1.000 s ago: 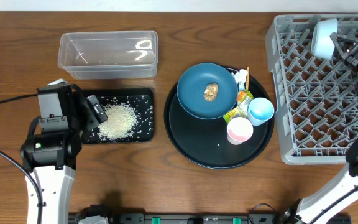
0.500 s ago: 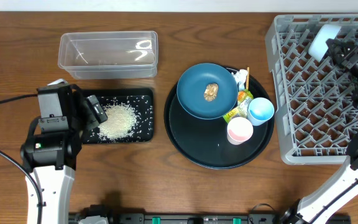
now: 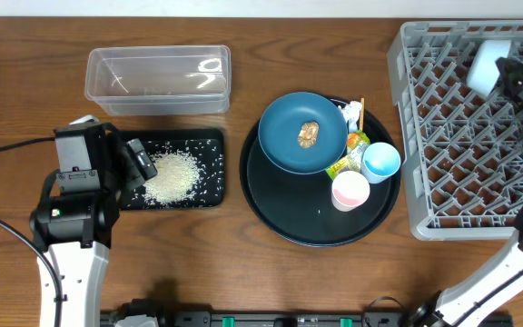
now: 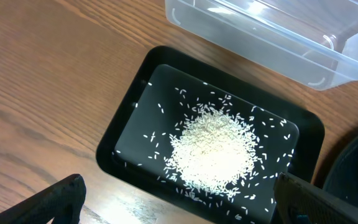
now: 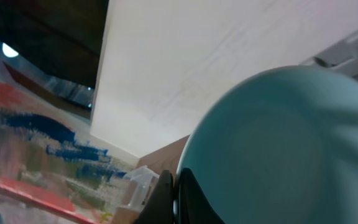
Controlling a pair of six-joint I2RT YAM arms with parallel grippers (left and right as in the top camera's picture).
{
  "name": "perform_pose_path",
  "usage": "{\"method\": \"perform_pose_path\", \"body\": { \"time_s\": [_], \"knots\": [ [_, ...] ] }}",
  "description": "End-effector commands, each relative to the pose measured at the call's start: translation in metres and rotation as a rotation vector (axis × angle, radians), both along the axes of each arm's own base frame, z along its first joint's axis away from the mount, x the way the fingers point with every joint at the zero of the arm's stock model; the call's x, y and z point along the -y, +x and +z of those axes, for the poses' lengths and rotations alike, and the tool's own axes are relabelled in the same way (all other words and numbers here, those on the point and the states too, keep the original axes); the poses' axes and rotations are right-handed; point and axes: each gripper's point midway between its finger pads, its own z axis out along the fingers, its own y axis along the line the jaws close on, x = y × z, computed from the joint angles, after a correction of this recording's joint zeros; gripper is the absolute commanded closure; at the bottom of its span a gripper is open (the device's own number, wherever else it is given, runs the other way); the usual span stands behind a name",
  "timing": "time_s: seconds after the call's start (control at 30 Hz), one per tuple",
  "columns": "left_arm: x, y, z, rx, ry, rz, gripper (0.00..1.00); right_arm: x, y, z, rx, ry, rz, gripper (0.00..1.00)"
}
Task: Sort waste into correct bins and load items into the dishwasher rack
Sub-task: 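Lower the bowl upside down into the rack and open the right gripper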
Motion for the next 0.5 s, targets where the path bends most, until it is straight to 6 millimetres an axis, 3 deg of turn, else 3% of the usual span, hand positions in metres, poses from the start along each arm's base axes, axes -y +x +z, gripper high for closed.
{"method": "perform_pose_path", "body": {
  "time_s": [0.0, 0.3, 0.47],
  "knots": [
    [-0.004, 0.001, 0.006, 0.011, 0.014, 0.008, 0.02, 0.004, -0.005, -0.005, -0.02, 0.017, 0.023, 0.99],
    [-0.004, 0.001, 0.006, 0.011, 0.014, 0.008, 0.02, 0.001, -0.008, 0.003, -0.029, 0.046, 0.043, 0.99],
    [-0.004, 0.001, 0.006, 0.011, 0.014, 0.008, 0.02, 0.018, -0.01, 0.007, -0.017, 0.05, -0.009, 0.99]
  ]
}}
